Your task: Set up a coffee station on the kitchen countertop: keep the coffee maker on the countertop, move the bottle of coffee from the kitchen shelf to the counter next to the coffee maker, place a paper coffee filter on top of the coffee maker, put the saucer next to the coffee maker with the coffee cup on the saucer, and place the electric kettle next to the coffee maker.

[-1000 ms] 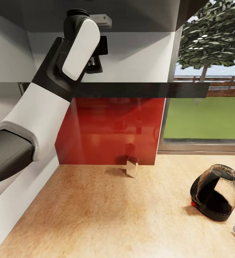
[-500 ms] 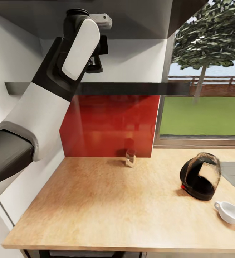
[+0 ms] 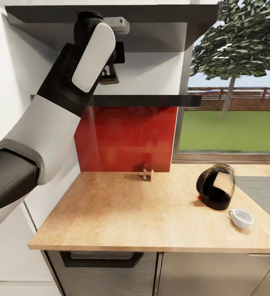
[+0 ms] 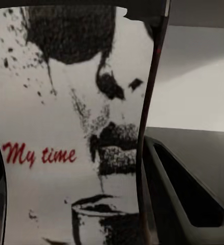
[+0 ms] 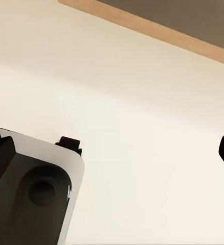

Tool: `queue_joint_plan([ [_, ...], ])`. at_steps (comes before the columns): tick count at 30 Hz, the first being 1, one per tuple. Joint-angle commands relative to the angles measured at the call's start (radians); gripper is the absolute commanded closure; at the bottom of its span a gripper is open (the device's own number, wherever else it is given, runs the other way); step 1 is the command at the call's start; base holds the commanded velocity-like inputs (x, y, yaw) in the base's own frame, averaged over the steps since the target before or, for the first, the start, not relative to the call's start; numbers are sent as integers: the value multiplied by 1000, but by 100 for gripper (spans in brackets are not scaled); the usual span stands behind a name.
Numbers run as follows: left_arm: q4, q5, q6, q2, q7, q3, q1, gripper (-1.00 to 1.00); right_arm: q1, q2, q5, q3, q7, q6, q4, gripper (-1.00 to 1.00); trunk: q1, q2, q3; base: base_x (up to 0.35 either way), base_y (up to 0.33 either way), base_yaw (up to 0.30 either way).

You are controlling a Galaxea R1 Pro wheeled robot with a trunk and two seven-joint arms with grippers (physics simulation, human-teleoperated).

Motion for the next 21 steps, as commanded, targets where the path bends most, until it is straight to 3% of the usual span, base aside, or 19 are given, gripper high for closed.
queue_joint_plan([
  [1, -2, 5, 4, 0, 5, -2, -1, 100, -2, 0, 0, 4, 0, -6, 3, -100, 0, -1, -2, -335, 0, 0],
  [7, -7, 5, 2, 0, -64, -4, -1, 100, -2, 0, 0, 4, 0, -6, 3, -100, 0, -1, -2, -249, 0, -61],
  [16, -47, 7, 2, 0, -152, -3, -1, 100, -2, 0, 0, 4, 1, -6, 3, -100, 0, -1, -2, -35, 0, -250],
  [19, -70, 8, 2, 0, -238, -3, -1, 100, -2, 0, 0, 4, 2, -6, 3, -100, 0, -1, -2, -4, 0, -280],
  [21, -78, 8, 1, 0, -327, -3, 0, 100, -2, 0, 0, 4, 1, -6, 3, -100, 0, -1, -2, -2, 0, -283],
])
